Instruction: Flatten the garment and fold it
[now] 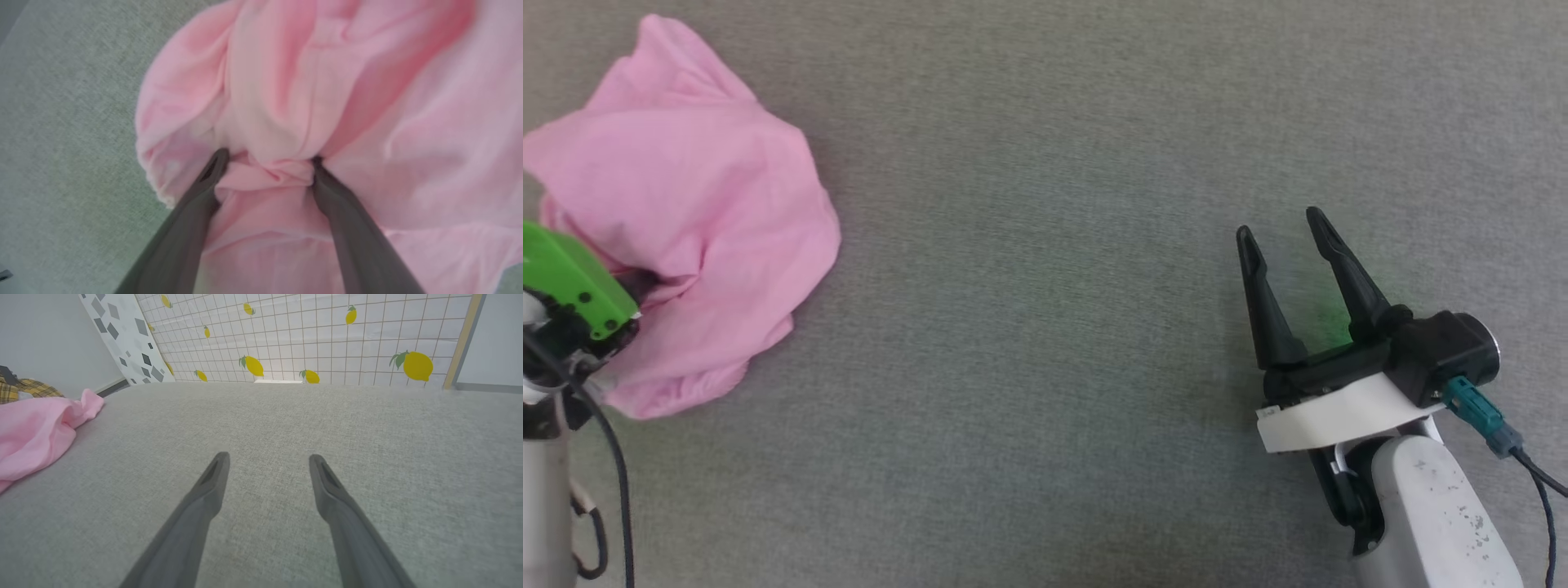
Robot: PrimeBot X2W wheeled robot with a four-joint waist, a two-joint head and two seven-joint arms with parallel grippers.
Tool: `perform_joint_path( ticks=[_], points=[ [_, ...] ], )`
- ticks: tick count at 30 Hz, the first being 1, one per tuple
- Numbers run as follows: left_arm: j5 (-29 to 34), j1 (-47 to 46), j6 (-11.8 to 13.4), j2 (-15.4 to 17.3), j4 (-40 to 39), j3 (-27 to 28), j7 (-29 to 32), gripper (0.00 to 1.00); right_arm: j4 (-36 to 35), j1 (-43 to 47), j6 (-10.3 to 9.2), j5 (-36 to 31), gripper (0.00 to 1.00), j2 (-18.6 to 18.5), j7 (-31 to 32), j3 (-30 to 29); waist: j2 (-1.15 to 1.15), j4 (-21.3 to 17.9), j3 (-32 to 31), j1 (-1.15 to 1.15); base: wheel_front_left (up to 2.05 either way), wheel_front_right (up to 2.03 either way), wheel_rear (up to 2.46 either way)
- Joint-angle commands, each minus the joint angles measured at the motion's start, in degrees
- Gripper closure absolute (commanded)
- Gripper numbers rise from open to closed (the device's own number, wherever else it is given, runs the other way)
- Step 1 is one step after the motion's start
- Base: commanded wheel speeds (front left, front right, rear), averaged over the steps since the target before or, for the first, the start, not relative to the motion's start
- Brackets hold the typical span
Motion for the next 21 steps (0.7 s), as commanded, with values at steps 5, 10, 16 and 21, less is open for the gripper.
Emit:
perform_joint_path(
  ticks=[5,10,16,21],
  points=[
    [0.23,4.31,-2.38,-0.42,-2.59,-2.03,-1.31,1.00,1.23,-1.25,-0.09,0.62,0.00,0.06,-0.69,-0.42,0.00,-1.17,-1.66,-0.01,0.00,0.00,0.00],
    [6.95,2.40,-5.88,2.40,-4.37,-1.62,-16.53,1.00,1.90,-0.03,-0.09,1.56,0.00,0.06,-0.74,-0.67,0.00,-1.19,-7.55,-0.01,0.00,0.00,0.00],
    [14.01,-1.53,-8.88,2.62,-5.33,-3.32,-35.54,1.00,2.54,3.29,-0.09,2.47,0.00,0.07,-0.75,-1.64,0.00,-2.29,-15.91,-0.01,0.00,0.00,0.00],
    [17.80,-5.60,-11.92,1.65,-7.38,-7.93,-44.16,1.00,2.66,6.34,-0.09,2.41,0.00,0.07,-0.76,-2.66,0.00,-5.12,-21.24,-0.01,0.00,0.00,0.00]
  ],
)
